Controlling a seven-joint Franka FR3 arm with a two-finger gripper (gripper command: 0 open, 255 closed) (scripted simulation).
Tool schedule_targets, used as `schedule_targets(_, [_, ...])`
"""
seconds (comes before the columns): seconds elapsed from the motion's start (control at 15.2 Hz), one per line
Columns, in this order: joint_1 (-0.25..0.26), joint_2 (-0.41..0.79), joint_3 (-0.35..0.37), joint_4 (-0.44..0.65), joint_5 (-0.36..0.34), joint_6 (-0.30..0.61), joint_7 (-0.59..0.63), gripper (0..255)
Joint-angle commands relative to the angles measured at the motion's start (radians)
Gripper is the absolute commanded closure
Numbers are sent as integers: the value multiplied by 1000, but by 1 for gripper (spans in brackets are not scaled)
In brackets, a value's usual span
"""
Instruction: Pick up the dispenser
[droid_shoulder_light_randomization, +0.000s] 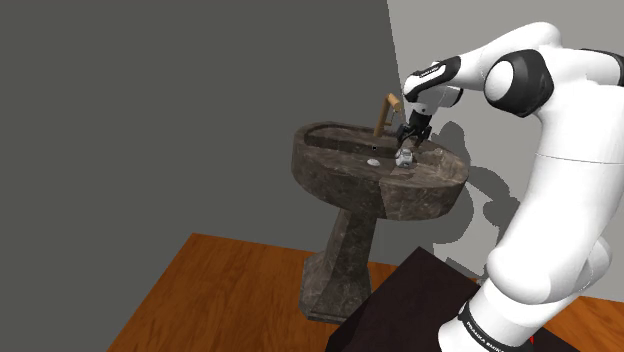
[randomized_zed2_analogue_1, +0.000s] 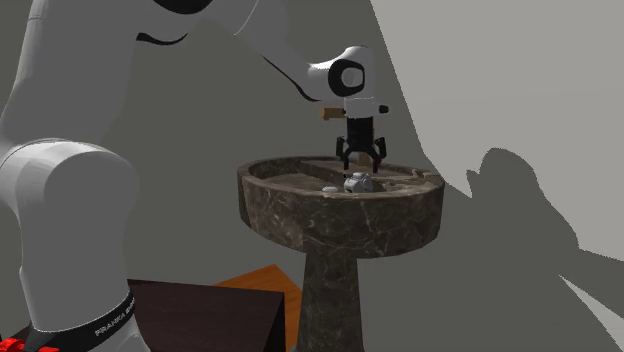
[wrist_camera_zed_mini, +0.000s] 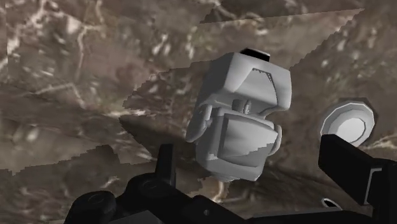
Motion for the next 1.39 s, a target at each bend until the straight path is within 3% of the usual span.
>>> schedule_targets(0.0, [-3,17,2,-6,9,22,-4,0])
schedule_targets(0.4, [-7,41,8,-37,24,74,-15,0])
schedule_targets(0.46, [-7,42,8,-34,25,73,-15,255])
schedule_targets(1.06, [-7,41,8,-37,24,74,-15,255])
schedule_targets(1.32, [-4,20,3,-10,11,28,-6,255])
